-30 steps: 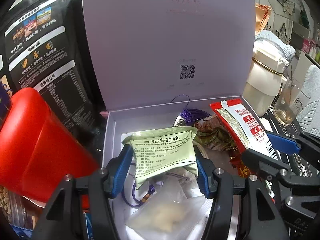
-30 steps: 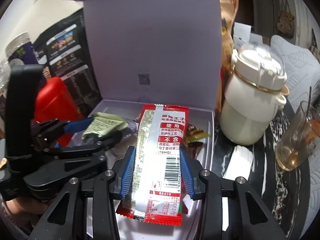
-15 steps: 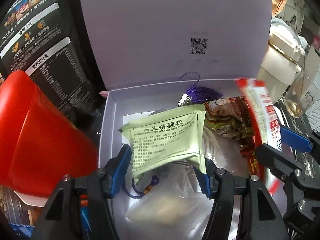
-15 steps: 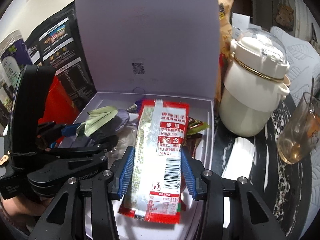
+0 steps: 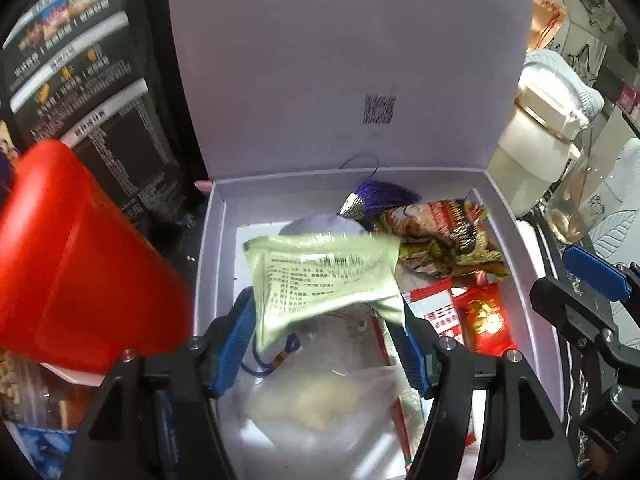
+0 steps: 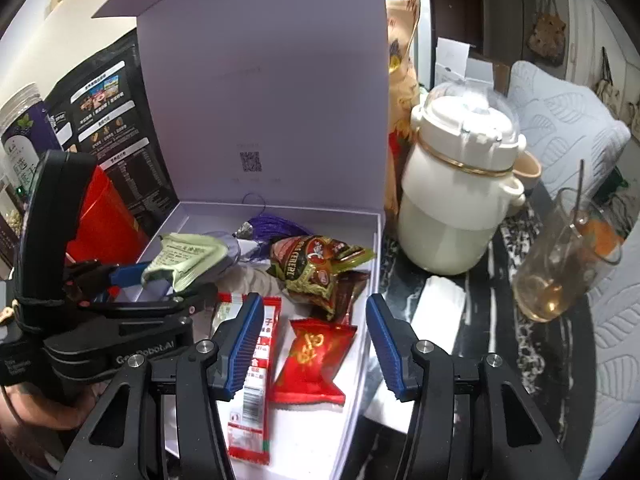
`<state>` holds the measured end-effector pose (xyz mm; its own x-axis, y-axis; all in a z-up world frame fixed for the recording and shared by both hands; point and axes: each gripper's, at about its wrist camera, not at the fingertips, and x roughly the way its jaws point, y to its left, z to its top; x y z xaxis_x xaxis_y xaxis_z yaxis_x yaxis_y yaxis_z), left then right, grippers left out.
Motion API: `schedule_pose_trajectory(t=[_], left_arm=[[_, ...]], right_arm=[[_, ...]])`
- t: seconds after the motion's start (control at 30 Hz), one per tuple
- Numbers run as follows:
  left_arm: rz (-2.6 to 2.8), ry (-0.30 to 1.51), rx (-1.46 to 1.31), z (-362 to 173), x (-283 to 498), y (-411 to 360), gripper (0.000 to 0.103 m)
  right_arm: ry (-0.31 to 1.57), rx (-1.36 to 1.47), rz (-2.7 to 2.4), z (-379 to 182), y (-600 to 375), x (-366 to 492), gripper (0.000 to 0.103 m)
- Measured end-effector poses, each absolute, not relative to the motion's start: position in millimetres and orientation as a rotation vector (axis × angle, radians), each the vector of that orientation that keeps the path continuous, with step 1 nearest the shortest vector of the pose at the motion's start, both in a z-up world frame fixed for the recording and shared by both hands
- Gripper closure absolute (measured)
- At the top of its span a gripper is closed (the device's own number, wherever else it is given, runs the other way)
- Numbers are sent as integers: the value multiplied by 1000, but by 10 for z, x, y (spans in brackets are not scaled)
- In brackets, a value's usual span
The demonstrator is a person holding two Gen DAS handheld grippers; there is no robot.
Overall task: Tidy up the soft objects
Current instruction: 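Withdraw both tools back from the box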
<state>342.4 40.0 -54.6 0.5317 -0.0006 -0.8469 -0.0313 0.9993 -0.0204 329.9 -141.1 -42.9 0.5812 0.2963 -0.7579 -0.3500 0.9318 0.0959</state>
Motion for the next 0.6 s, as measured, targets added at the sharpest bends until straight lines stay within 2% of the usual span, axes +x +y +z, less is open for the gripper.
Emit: schedule_pose_trajectory(t=[0.03, 0.07, 0.1, 0.17, 0.6], left_arm=[[18, 999, -34, -499, 3405, 389, 37], [19, 989, -33, -444, 3371, 378, 31], [17, 974, -33, -366, 3308, 402, 21], [11, 944, -32, -244, 3260, 406, 12], [3, 778, -15, 576, 2798, 308, 11]], right_arm=[[868, -66, 376, -402, -1417, 3283, 50], [864, -66, 376, -369, -1424, 3267, 50], [858, -67, 375, -337, -1426, 3252, 50], [843, -68, 374, -257, -1435, 3204, 50], [710, -85, 361, 423, -1481, 2858, 50]])
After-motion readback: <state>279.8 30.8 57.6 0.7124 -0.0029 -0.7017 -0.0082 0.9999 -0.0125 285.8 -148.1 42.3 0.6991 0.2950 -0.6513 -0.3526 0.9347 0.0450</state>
